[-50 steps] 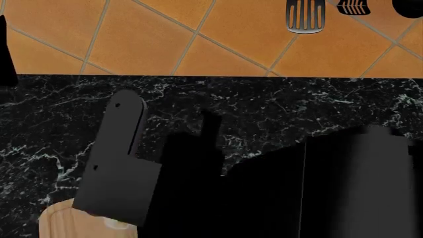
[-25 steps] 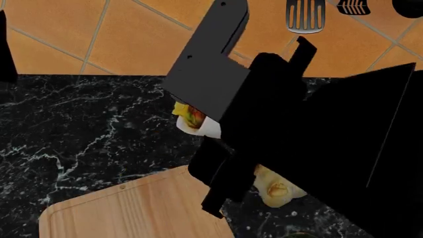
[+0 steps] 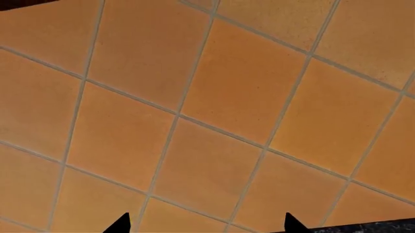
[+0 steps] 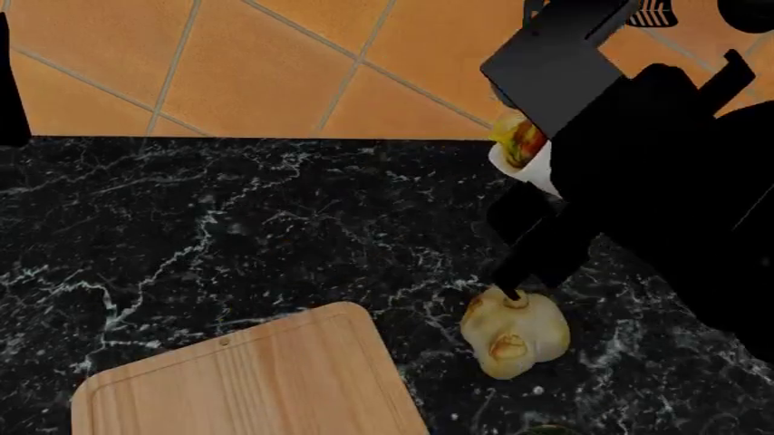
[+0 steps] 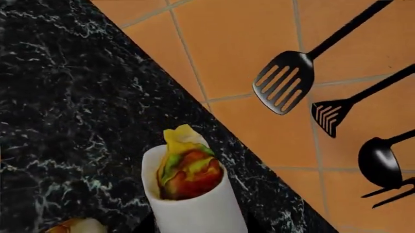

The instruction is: Clear the non-vegetable object off the cutting board and place the vegetables onto it.

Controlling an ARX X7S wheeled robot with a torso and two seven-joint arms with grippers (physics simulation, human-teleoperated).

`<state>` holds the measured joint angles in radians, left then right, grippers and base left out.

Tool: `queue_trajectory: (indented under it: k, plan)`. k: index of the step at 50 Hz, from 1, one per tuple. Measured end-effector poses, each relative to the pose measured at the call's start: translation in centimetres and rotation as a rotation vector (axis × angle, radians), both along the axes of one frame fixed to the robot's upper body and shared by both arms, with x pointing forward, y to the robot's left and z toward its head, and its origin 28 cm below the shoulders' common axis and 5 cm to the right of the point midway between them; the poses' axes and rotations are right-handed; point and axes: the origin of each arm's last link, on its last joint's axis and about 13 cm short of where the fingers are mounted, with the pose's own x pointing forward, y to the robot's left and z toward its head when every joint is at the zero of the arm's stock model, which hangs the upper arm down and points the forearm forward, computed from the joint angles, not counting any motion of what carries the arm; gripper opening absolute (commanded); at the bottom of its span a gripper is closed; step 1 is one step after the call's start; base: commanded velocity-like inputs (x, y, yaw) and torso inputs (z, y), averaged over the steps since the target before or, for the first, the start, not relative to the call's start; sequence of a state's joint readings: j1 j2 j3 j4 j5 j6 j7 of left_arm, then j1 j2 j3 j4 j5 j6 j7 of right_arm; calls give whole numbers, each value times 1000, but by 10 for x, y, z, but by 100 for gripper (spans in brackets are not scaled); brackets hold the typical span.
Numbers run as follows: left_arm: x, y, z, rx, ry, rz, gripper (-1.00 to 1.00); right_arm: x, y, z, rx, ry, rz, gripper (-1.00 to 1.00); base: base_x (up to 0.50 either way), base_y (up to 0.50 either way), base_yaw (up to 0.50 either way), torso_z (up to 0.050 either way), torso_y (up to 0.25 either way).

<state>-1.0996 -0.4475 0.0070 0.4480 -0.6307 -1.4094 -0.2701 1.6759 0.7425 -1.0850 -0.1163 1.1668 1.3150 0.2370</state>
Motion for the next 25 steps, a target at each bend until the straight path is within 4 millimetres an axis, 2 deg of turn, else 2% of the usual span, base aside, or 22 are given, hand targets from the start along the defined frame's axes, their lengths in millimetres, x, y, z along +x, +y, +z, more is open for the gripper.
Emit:
queue_trajectory:
  k: [25]
  plan:
    - [-1, -2, 3, 7, -12, -2, 100, 11, -32, -39, -71, 65, -221, -100, 26, 0, -3, 0, 0]
